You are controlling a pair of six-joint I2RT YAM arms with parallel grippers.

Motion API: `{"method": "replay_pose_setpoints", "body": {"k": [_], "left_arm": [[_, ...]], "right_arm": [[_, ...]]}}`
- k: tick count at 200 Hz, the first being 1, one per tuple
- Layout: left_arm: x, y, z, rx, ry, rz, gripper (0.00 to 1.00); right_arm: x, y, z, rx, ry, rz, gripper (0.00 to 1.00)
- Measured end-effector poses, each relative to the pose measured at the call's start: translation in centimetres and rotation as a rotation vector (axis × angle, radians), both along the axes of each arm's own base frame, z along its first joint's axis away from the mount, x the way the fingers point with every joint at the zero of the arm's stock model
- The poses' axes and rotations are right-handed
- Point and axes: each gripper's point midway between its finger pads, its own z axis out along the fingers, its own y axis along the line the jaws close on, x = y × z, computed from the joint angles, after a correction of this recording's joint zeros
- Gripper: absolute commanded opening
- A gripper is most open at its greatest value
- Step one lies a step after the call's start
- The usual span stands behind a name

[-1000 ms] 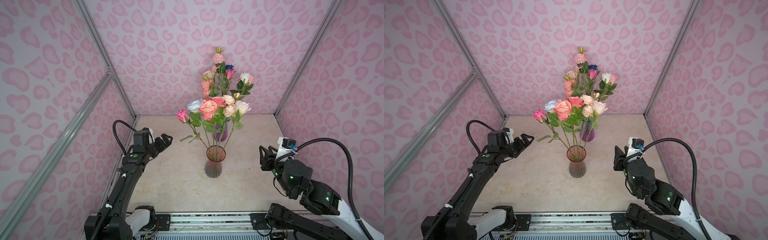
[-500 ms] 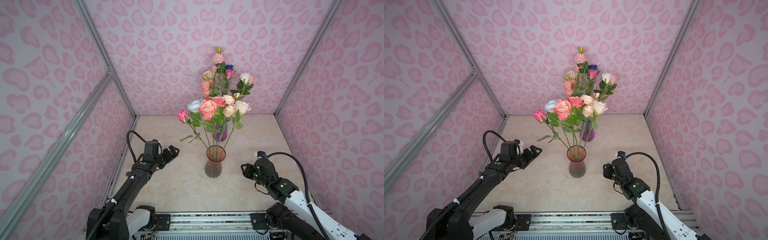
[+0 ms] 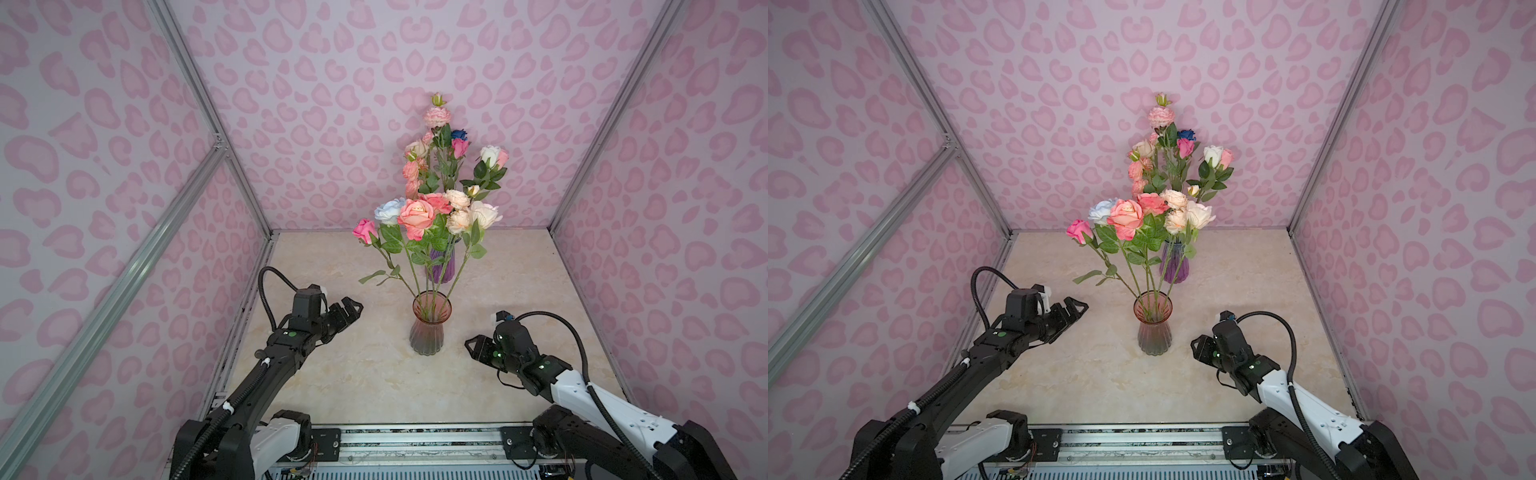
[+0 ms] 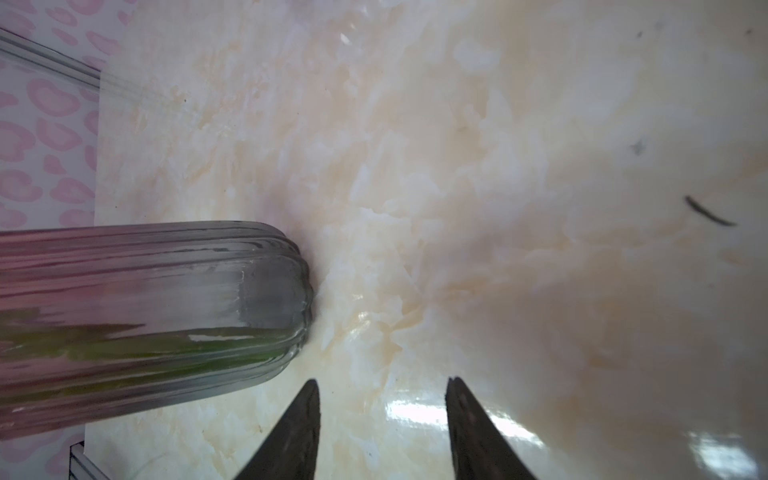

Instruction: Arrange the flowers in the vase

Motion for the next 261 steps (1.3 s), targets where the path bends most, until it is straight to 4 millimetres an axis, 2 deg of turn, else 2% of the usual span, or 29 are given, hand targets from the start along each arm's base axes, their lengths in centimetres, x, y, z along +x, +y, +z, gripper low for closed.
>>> {"method": "replay_pose_setpoints", "body": {"k": [23,62,113,161,219,261], "left_arm": [[-0.9,0.2,-0.5,0.003,0.01,0.0,1.0],[-1.6,0.1,-1.4,0.007,0.04,-0.006,1.0],[-1.7,-0.4,-1.3,0.007,0.04,-0.024,1.0],[-1.9,-0.8,-1.9,0.013,0.06,-0.038,1.0],[-2.1,-0.9,-1.7,0.015,0.045,-0.041,1.0],[-2.5,-0.9,-1.8,0.016,0.04,-0.043,1.0]], "right_arm": [[0.0,1.4,-1.2,0.005,0.049,0.044,0.47],[0.5,4.1,-1.9,0.035,0.055,0.112,0.45],[0.4,7.3,-0.5,0.0,-0.012,0.194,0.44],[-0.3,7.7,-1.5,-0.068,-0.006,0.21,0.43],[-0.4,10.4,-1.0,-0.122,-0.045,0.287,0.45],[-0.9,11.1,-1.3,-0.182,-0.066,0.334,0.46]]}}
